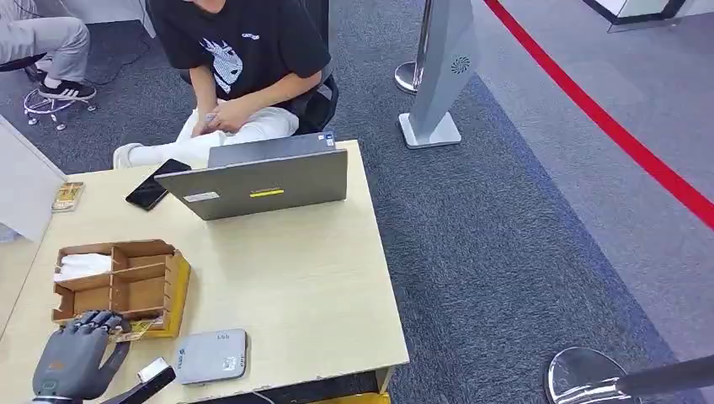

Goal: Pass the card to the sensor for recognition and then transmit it.

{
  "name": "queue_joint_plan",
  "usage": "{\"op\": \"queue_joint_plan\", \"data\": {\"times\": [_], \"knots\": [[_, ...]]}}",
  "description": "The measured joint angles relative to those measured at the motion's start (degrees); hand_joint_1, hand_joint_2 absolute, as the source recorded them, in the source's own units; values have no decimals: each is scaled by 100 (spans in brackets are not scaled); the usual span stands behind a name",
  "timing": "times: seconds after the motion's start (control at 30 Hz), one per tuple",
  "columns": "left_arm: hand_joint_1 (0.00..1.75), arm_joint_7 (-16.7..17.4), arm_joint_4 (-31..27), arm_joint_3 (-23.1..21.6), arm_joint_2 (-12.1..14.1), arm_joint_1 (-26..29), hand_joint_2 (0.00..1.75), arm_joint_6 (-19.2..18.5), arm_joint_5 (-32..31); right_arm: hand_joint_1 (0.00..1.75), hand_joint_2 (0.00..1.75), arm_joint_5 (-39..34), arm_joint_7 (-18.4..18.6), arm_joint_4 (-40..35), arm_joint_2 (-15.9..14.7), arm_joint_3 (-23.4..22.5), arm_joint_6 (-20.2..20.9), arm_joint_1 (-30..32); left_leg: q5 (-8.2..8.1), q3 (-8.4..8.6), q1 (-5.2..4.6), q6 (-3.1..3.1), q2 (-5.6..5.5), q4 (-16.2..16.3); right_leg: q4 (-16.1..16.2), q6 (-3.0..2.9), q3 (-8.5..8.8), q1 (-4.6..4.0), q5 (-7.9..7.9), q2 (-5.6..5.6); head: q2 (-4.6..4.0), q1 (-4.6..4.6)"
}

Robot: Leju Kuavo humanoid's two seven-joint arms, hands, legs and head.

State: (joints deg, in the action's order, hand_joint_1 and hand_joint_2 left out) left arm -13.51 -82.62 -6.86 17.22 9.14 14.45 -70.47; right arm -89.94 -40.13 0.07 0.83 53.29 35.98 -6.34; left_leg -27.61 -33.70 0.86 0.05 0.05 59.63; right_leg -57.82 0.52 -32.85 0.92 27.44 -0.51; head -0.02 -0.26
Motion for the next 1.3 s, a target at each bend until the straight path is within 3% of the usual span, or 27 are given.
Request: {"op": "queue_joint_plan", "data": {"times": [0.27, 0.53, 0.73, 0.93, 1.1, 1.3], "knots": [[175, 131, -127, 20, -90, -3, 175, -61, -122, 0, 175, 0, 0, 0, 2, 0, -35, -1, 0, 1, 0, 0, 0, 0, 0, 0, -1, 0, 0, 0, 0, 0], [175, 120, -1207, 24, -260, -118, 175, -195, 18, 0, 175, 0, 0, 0, 7, 0, -68, 3, 1, 1, 0, 1, 0, 3, 0, 1, -1, 0, -2, 1, 0, -2], [175, 184, -1965, 72, -280, -790, 175, -608, 168, 0, 175, 0, 0, 0, 31, 72, -90, 4, 6, 1, 0, 1, -6, 3, -1, -1, 1, 0, -4, 11, 0, 0], [175, 423, -1834, 365, -71, -1640, 175, -961, 267, 0, 175, 0, 2, 0, 55, 225, -87, 18, 14, 2, 4, -11, -5, 2, -4, -14, -2, -3, -13, 8, 0, 0], [175, 647, -1031, 682, 164, -2298, 175, -1108, 166, 0, 175, 0, 46, -2, 68, 343, -87, 2, 17, 1, 10, -12, -3, 2, -7, -15, -2, -8, -14, 3, 0, 0], [175, 789, -376, 999, 210, -2534, 175, -1113, 48, 0, 175, 0, 52, -2, 107, 420, -114, -22, 18, 1, 10, -13, -2, 2, -7, -15, -2, -8, -14, 3, 0, 0]]}}
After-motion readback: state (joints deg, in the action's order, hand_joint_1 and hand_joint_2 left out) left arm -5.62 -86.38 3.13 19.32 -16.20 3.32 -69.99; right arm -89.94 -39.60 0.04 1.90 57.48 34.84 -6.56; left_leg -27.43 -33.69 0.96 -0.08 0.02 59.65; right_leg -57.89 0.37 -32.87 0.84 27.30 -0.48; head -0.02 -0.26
